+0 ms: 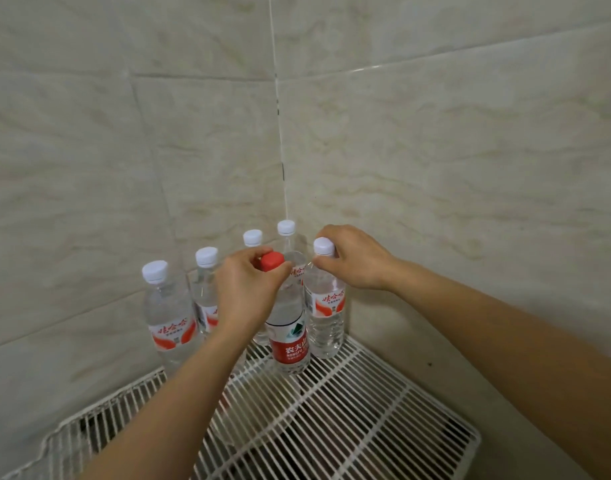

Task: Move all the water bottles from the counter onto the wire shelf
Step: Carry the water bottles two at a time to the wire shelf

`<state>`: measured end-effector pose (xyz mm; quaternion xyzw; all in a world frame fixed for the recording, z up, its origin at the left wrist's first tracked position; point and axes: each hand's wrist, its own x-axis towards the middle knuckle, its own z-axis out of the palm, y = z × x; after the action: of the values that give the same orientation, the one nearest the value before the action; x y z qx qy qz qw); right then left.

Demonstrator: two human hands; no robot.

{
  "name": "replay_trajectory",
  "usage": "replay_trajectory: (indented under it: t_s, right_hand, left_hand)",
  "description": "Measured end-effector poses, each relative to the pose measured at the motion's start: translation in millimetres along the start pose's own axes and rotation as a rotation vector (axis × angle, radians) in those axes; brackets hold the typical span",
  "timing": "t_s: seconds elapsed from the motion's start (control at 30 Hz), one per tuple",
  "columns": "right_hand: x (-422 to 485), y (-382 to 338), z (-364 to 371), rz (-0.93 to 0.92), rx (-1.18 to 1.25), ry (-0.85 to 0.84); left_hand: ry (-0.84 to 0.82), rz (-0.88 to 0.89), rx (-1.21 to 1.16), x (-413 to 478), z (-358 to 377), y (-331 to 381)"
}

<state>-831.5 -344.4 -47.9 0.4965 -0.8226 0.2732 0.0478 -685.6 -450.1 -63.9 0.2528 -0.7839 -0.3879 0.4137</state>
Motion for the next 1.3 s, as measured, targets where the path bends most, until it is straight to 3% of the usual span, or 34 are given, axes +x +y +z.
replay_trajectory:
  t_s: [0.23,0.7,0.93,1.3]
  right_hand:
    - [18,2,11,-0.027,0.043,-0.007]
    - [24,9,6,-0.037,0.043,-0.05]
    - [11,15,15,-0.049,0.104,0.015]
    - [1,10,24,0.079,0.033,0.088]
  left_hand:
    - [0.016,-0.021,-0.008,14,6,-5]
    - [-0.018,0.158,0.208,16,20,-9]
    - [0.027,0.195,0.267,9,20,-14]
    - [-0.061,0.17,0.277,5,17,-17]
